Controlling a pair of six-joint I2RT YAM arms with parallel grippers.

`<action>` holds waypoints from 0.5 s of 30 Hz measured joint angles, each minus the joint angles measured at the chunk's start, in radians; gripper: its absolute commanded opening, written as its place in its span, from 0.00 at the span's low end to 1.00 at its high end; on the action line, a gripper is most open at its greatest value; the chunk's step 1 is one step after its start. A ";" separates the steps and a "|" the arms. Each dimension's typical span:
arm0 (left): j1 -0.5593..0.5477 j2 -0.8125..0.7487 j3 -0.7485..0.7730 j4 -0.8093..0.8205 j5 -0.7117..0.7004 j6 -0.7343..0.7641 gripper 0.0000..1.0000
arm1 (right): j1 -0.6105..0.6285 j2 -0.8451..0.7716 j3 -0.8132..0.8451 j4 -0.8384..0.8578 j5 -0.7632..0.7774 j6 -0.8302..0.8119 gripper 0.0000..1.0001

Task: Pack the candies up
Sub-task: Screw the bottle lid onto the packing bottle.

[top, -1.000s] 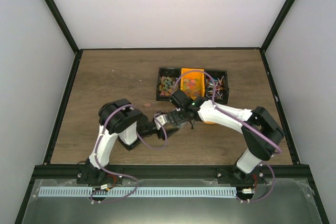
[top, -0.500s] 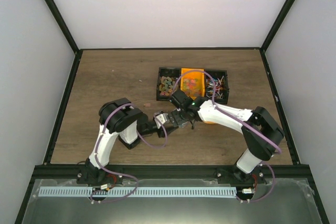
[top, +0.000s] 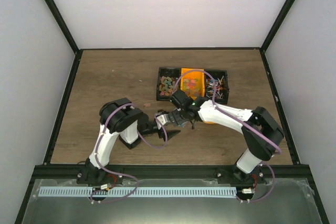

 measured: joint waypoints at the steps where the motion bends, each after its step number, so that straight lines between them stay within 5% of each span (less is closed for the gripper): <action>1: -0.001 0.000 0.000 0.000 -0.004 0.000 1.00 | 0.000 -0.001 -0.001 0.001 0.000 0.000 0.88; 15: -0.027 -0.039 -0.064 -0.002 -0.037 0.003 1.00 | 0.020 -0.057 -0.065 0.063 -0.024 -0.023 0.88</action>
